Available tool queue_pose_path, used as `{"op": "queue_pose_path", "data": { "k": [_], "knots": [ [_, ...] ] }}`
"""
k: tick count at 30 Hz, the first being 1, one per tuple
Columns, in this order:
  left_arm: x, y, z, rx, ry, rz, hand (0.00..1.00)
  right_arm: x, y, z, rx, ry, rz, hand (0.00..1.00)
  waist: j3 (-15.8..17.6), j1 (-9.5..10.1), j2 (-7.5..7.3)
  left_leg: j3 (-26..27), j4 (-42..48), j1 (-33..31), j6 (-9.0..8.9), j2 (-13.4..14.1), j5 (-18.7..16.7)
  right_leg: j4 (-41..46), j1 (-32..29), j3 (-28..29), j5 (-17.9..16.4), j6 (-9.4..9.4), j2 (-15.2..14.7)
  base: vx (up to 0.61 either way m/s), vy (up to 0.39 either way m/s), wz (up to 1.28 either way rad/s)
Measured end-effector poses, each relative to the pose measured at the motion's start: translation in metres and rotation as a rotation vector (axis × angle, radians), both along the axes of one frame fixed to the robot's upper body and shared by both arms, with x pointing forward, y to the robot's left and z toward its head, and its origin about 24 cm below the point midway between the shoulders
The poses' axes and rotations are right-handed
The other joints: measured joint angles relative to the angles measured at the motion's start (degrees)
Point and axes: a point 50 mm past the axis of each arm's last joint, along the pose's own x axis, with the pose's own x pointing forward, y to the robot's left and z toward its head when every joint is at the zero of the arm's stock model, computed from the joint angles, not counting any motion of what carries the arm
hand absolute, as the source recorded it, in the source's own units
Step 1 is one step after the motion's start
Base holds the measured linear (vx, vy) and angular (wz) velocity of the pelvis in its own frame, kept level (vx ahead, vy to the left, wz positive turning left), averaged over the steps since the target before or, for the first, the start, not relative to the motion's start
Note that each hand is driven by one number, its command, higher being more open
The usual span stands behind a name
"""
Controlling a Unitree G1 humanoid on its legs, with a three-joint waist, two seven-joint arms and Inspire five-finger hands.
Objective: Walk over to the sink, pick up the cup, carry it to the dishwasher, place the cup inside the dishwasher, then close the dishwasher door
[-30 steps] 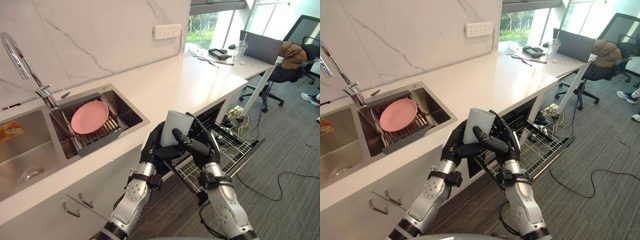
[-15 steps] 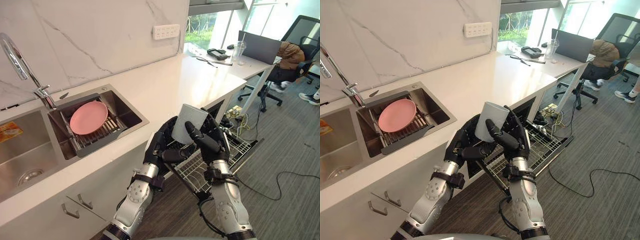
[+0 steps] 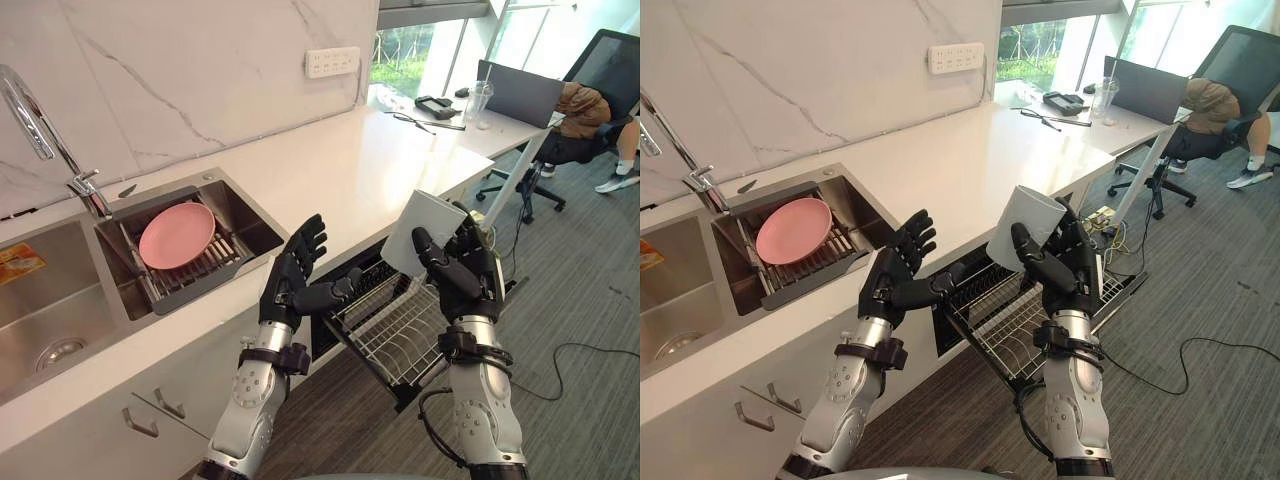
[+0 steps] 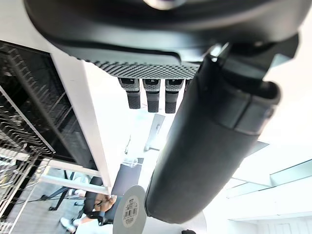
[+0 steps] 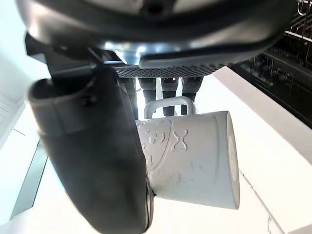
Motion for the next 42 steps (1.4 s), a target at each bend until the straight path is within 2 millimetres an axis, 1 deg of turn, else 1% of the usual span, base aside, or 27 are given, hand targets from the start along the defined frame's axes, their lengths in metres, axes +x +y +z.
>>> {"op": "queue_pose_path", "data": {
  "k": [2, 4, 7, 8, 10, 11, 13, 14, 16, 17, 19, 20, 23, 25, 26, 28, 29, 32, 35, 38, 40, 41, 42],
  "knots": [
    [-0.008, 0.002, -0.009, 0.003, 0.036, -0.013, 0.9, -0.009, -0.007, -0.008, -0.012, 0.037, -0.03, 0.3, 0.0, -0.04, 0.04, 0.0, 0.0, 0.0, -0.11, 0.0, -0.1, 0.0, 0.0, 0.0, 0.0, 0.03, 0.0, -0.01, -0.016, 0.0],
    [-0.012, 0.003, -0.014, 0.005, 0.057, -0.017, 0.9, -0.012, -0.011, -0.01, -0.024, 0.049, -0.045, 0.3, 0.1, -0.12, 0.11, 0.0, 0.0, 0.0, -0.19, 0.0, -0.1, 0.0, 0.0, 0.0, 0.0, 0.05, 0.0, 0.0, 0.0, 0.0],
    [-0.023, 0.005, -0.03, 0.015, 0.128, -0.029, 0.9, -0.018, -0.022, -0.012, -0.064, 0.071, -0.088, 0.3, 0.2, -0.13, 0.3, 0.1, 0.0, 0.0, -0.53, 0.0, -0.3, 0.0, -0.1, 0.1, -0.1, 0.08, 0.0, 0.0, 0.0, 0.0],
    [-0.026, 0.006, -0.036, 0.021, 0.157, -0.03, 0.9, -0.019, -0.025, -0.013, -0.076, 0.076, -0.103, 0.3, 0.2, -0.13, 0.41, 0.1, 0.0, 0.0, -0.53, 0.0, -0.3, 0.0, -0.1, 0.1, -0.1, 0.09, 0.0, 0.0, 0.0, 0.0],
    [-0.033, 0.011, -0.059, 0.044, 0.257, -0.029, 0.9, -0.022, -0.034, -0.011, -0.112, 0.081, -0.142, 0.3, 0.2, -0.16, 0.64, 0.1, 0.0, 0.0, -0.54, 0.0, -0.3, 0.0, -0.1, 0.1, -0.1, 0.09, 0.0, 0.0, 0.0, 0.0],
    [-0.036, 0.012, -0.065, 0.053, 0.286, -0.028, 0.9, -0.022, -0.036, -0.011, -0.118, 0.082, -0.15, 0.3, 0.2, -0.16, 0.67, 0.1, 0.0, 0.0, -0.54, 0.0, -0.3, -0.1, -0.1, 0.1, -0.1, 0.09, 0.0, 0.0, 0.0, 0.0],
    [-0.046, 0.02, -0.088, 0.081, 0.391, -0.015, 0.9, -0.025, -0.042, -0.011, -0.146, 0.089, -0.176, 0.3, 0.2, -0.24, 0.69, 0.2, 0.1, 0.0, -0.52, 0.1, -0.3, -0.2, -0.1, 0.1, -0.1, 0.08, 0.0, 0.0, 0.0, 0.0],
    [-0.048, 0.022, -0.092, 0.086, 0.417, -0.011, 0.9, -0.026, -0.044, -0.011, -0.151, 0.093, -0.181, 0.3, 0.2, -0.34, 0.69, 0.2, 0.1, 0.0, -0.54, 0.2, -0.3, -0.2, -0.1, 0.1, -0.1, 0.08, 0.0, 0.0, 0.0, 0.0],
    [-0.059, 0.03, -0.11, 0.123, 0.504, -0.002, 0.9, -0.029, -0.046, -0.015, -0.164, 0.115, -0.187, 0.3, 0.3, -0.34, 0.72, 0.3, 0.1, 0.0, -0.48, 0.4, -0.3, -0.2, -0.1, 0.2, -0.1, 0.08, 0.0, 0.0, 0.0, 0.0],
    [-0.062, 0.032, -0.114, 0.14, 0.522, 0.0, 0.9, -0.03, -0.047, -0.016, -0.167, 0.121, -0.187, 0.3, 0.3, -0.34, 0.73, 0.3, 0.1, 0.0, -0.47, 0.4, -0.3, -0.2, -0.1, 0.2, -0.1, 0.08, 0.0, 0.0, 0.0, 0.0],
    [-0.071, 0.041, -0.129, 0.178, 0.601, 0.019, 0.9, -0.033, -0.047, -0.021, -0.19, 0.15, -0.185, 0.3, 0.3, -0.41, 0.73, 0.4, 0.1, 0.0, -0.42, 0.5, -0.3, -0.3, -0.1, 0.2, -0.1, 0.08, 0.0, 0.0, 0.0, 0.0],
    [-0.074, 0.045, -0.133, 0.195, 0.621, 0.023, 0.9, -0.033, -0.047, -0.023, -0.189, 0.159, -0.185, 0.3, 0.3, -0.41, 0.77, 0.3, 0.2, 0.0, -0.41, 0.5, -0.2, -0.3, -0.1, 0.1, -0.1, 0.08, 0.0, 0.0, 0.0, 0.0],
    [-0.09, 0.055, -0.151, 0.256, 0.721, 0.03, 0.9, -0.035, -0.048, -0.038, -0.202, 0.226, -0.181, 0.3, 0.4, -0.37, 0.82, 0.3, 0.2, 0.0, -0.42, 0.5, -0.2, -0.3, -0.1, 0.0, -0.1, 0.08, 0.0, 0.0, 0.0, 0.0],
    [-0.094, 0.057, -0.156, 0.28, 0.745, 0.024, 0.9, -0.036, -0.047, -0.041, -0.214, 0.244, -0.178, 0.3, 0.6, -0.34, 0.88, 0.2, 0.2, 0.0, -0.52, 0.5, -0.3, -0.3, -0.1, -0.1, -0.1, 0.08, 0.0, 0.0, 0.0, 0.0],
    [-0.102, 0.06, -0.162, 0.313, 0.785, 0.015, 0.9, -0.037, -0.047, -0.045, -0.22, 0.263, -0.174, 0.3, 0.9, -0.32, 0.97, 0.2, 0.2, 0.0, -0.68, 0.5, -0.4, -0.7, -0.1, -0.3, -0.1, 0.13, 0.0, 0.0, 0.0, 0.0],
    [-0.107, 0.063, -0.167, 0.34, 0.813, 0.009, 0.9, -0.036, -0.047, -0.045, -0.234, 0.267, -0.17, 0.3, 1.0, -0.32, 1.02, 0.1, 0.1, -0.1, -0.75, 0.5, -0.4, -0.9, 0.0, -0.6, -0.2, 0.14, -0.1, 0.0, 0.0, 0.0],
    [-0.111, 0.066, -0.17, 0.357, 0.832, 0.014, 0.9, -0.036, -0.048, -0.044, -0.268, 0.269, -0.162, 0.3, 1.5, -0.31, 0.89, 0.0, 0.1, -0.1, -0.76, 0.5, -0.4, -1.0, 0.0, -0.8, -0.2, 0.15, -0.1, 0.0, 0.0, 0.0],
    [-0.115, 0.071, -0.174, 0.366, 0.863, 0.031, 0.9, -0.035, -0.05, -0.043, -0.311, 0.275, -0.149, 0.3, 2.2, -0.16, 0.88, 0.0, 0.0, -0.1, -0.75, 0.6, -0.4, -1.1, 0.0, -1.4, -0.3, 0.06, 0.0, 0.0, 0.0, 0.0],
    [-0.124, 0.081, -0.18, 0.374, 0.916, 0.072, 0.9, -0.033, -0.053, -0.049, -0.344, 0.31, -0.136, 0.3, 2.4, -0.09, 0.89, -0.1, -0.1, -0.4, -0.83, 0.8, -0.5, -1.7, 0.0, -1.7, -0.4, 0.04, 0.0, 0.01, -0.011, 0.01],
    [-0.121, 0.091, -0.181, 0.385, 0.927, 0.116, 0.9, -0.026, -0.055, -0.048, -0.385, 0.312, -0.123, 0.3, 4.2, 0.13, 1.05, -0.1, -0.1, -0.9, -0.94, 0.9, -0.6, -1.9, -0.5, -2.0, -0.3, -0.08, 0.1, 0.02, -0.023, 0.01],
    [-0.116, 0.097, -0.181, 0.391, 0.929, 0.148, 0.9, -0.018, -0.056, -0.042, -0.415, 0.289, -0.114, 0.3, 5.7, 0.61, 1.29, 0.1, 0.9, -2.5, -1.22, 0.9, -0.9, -1.4, -1.9, -3.0, 0.1, -0.06, 0.3, 0.01, -0.025, -0.06],
    [-0.115, 0.099, -0.181, 0.391, 0.929, 0.156, 0.9, -0.015, -0.057, -0.04, -0.43, 0.283, -0.108, 0.3, 6.0, 0.69, 1.47, 0.2, 1.2, -3.1, -1.18, 1.0, -1.0, -1.2, -2.6, -3.3, 0.2, -0.04, 0.4, 0.0, -0.024, -0.05],
    [-0.113, 0.099, -0.181, 0.394, 0.929, 0.157, 0.9, -0.011, -0.059, -0.036, -0.469, 0.276, -0.094, 0.3, 6.5, 0.73, 2.0, 0.2, 1.6, -4.4, -1.13, 1.0, -1.1, -0.8, -3.8, -3.9, 0.3, 0.02, 0.4, 0.0, 0.0, 0.0]
  ]
}}
